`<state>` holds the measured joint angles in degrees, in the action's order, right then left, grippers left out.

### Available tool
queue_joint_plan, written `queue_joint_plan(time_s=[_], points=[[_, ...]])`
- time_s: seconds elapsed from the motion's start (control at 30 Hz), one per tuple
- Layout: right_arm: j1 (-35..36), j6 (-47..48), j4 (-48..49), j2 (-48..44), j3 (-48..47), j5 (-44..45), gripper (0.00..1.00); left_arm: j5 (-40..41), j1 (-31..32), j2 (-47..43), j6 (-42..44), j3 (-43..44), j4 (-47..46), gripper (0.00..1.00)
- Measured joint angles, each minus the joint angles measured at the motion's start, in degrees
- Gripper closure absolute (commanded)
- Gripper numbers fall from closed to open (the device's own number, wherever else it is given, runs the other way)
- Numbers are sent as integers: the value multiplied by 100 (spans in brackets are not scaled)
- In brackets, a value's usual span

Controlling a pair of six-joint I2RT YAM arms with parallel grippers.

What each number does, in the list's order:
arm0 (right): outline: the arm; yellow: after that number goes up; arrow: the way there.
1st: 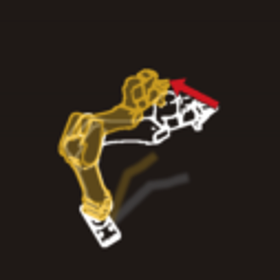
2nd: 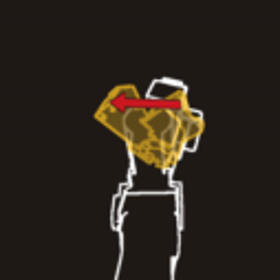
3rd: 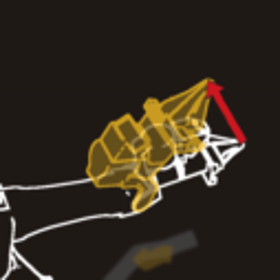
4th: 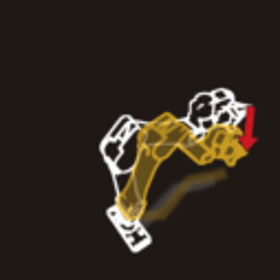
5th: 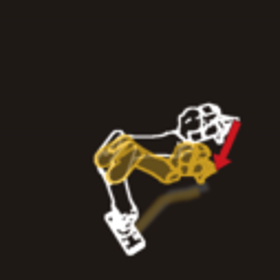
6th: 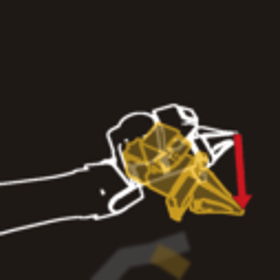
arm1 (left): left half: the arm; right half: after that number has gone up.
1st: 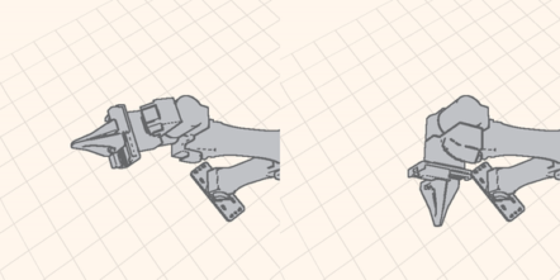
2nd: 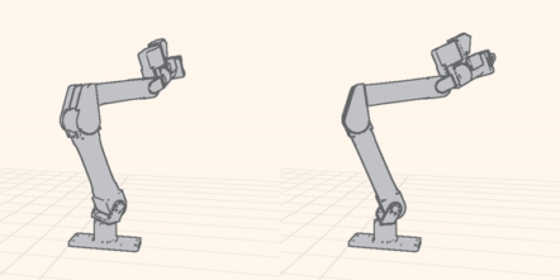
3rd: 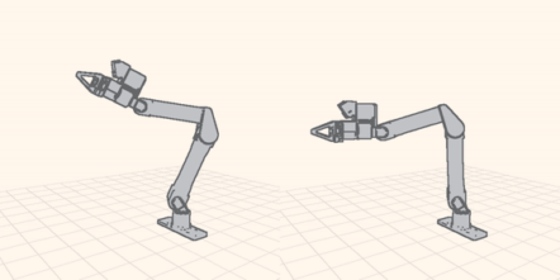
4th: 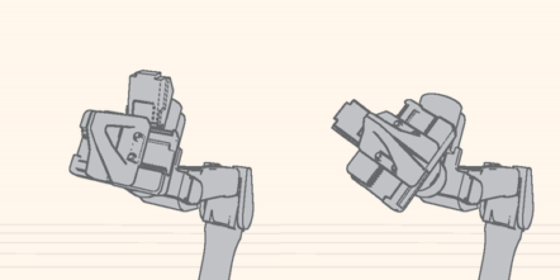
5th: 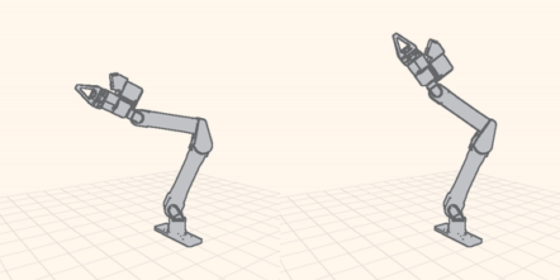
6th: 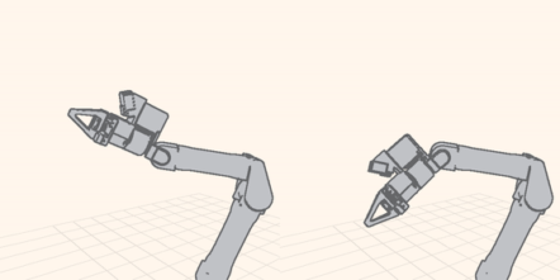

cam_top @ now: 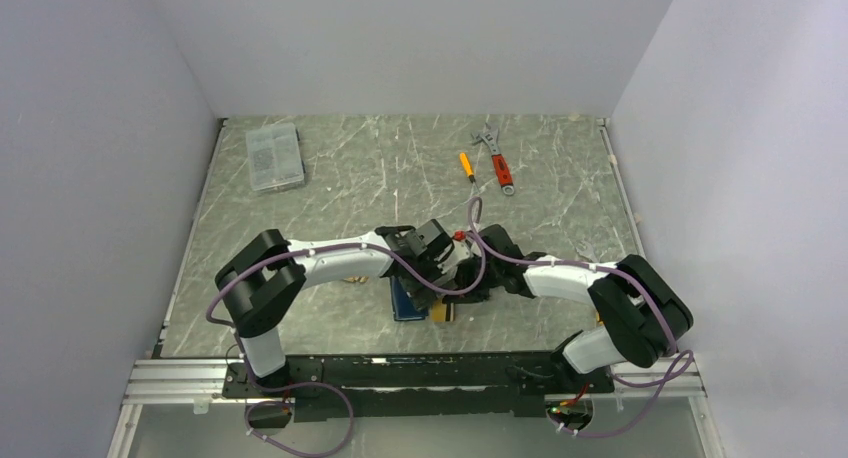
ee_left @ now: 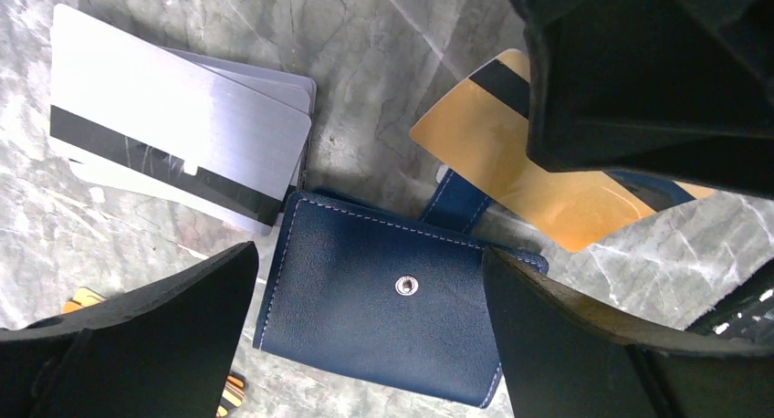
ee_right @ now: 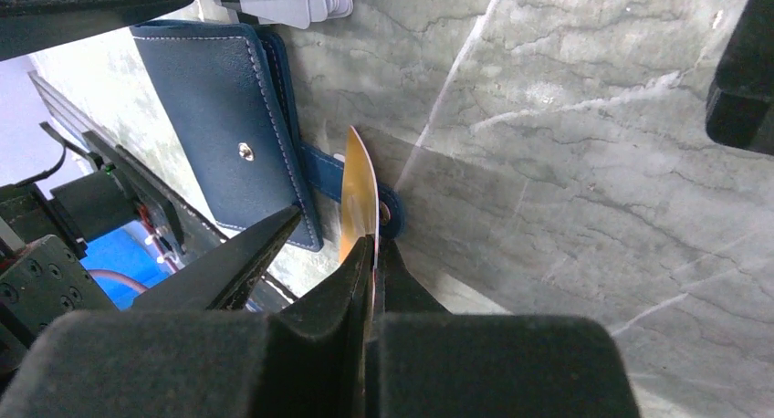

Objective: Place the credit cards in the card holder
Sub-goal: Open the card holder at the center of the board.

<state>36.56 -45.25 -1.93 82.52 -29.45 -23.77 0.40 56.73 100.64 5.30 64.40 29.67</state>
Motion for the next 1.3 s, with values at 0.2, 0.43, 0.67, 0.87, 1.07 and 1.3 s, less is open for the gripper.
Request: queue_joint_plan(time_s=[0.2,0.43,0.67,0.87,1.07,1.3], points=[[-79,-72,365,28,232,-114,100,621,293,155,-42,208,70,1],[-96,-179,693,129,354,-284,100,1014,426,197,-20,385,177,1],[-125,-262,855,192,411,-396,100,1182,472,275,9,385,118,1],[-162,-304,975,188,485,-424,100,1322,501,282,179,352,76,4],[-199,-378,1132,184,579,-466,100,1480,535,219,289,140,-105,7],[-225,-389,1217,192,614,-490,100,1491,673,-107,612,-13,17,8]])
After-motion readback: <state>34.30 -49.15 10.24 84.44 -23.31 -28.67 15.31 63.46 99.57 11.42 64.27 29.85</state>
